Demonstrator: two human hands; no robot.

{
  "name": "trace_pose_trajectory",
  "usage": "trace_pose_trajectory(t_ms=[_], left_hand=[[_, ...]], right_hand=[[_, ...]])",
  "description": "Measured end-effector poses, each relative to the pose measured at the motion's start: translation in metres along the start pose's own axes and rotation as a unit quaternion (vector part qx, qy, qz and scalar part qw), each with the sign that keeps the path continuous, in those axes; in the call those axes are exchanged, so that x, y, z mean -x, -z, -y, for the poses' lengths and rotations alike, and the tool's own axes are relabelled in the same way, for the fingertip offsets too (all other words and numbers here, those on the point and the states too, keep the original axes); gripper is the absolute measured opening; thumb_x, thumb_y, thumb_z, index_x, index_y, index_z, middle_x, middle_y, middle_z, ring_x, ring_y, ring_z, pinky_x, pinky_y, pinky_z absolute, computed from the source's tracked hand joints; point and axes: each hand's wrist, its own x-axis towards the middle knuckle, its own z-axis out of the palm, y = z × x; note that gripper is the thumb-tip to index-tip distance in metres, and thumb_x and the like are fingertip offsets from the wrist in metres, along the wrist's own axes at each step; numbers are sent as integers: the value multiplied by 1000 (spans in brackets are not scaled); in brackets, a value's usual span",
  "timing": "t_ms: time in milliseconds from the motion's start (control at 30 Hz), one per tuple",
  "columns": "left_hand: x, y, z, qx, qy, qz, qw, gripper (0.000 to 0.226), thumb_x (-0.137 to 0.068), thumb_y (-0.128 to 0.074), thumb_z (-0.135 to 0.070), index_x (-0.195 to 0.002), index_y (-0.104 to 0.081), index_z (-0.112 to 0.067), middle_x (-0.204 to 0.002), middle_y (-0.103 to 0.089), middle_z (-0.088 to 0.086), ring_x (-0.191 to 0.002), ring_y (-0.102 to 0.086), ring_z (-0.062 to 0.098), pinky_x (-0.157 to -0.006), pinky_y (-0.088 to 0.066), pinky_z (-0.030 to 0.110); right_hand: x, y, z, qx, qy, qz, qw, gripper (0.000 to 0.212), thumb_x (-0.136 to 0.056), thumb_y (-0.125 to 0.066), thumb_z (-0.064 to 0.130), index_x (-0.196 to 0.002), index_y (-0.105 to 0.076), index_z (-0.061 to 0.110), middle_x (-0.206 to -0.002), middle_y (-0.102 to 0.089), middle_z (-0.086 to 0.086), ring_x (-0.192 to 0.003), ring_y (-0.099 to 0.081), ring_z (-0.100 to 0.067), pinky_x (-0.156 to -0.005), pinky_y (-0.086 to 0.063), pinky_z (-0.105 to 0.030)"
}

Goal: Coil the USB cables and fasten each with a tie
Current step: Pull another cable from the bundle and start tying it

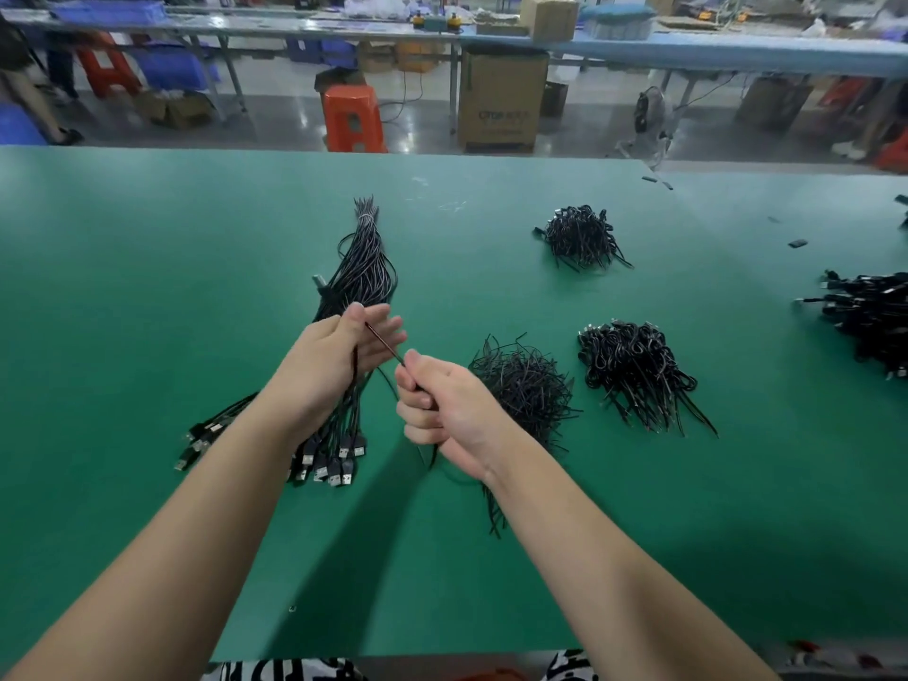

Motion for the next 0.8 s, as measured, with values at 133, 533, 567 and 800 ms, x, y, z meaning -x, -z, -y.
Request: trace_pose_trajectory(t_ms=[133,533,567,800], left_hand=[[-2,-28,-13,185,-25,-71,980,47,-111,-24,-29,-108,-58,3,-94,-73,17,-96,-73,29,-87,-60,36],[16,23,-49,-322,156,342,869,45,-106,-39,-27,-99,-69,6,-82,-73,24,-36,-53,16,-33,-35,19],[17,23,-46,-377,184,331,846,43,-108,-38,-26,-103,-68,4,-85,-74,22,-42,-60,19,-36,-43,22],[-2,5,-1,-223,34,-41,973,31,-108,-38,-29,-112,-61,-8,-111,-71,11,-89,-74,22,-87,-59,40]], right_hand=[[-8,-12,-20,-39,-14,1,999,35,-107,-42,31,-75,-46,18,-58,-30,7,-43,-21,-5,-40,-16,-18],[-16,11,-21,-131,-64,15,989,44,-105,-43,34,-65,-55,21,-52,-31,10,-37,-22,-4,-36,-17,-18],[-16,13,-19,-143,-68,14,987,43,-105,-43,33,-67,-55,20,-52,-31,10,-37,-22,-3,-35,-17,-18],[-14,8,-16,-141,-37,24,989,39,-108,-37,32,-74,-49,18,-54,-29,8,-40,-19,-5,-37,-15,-18]])
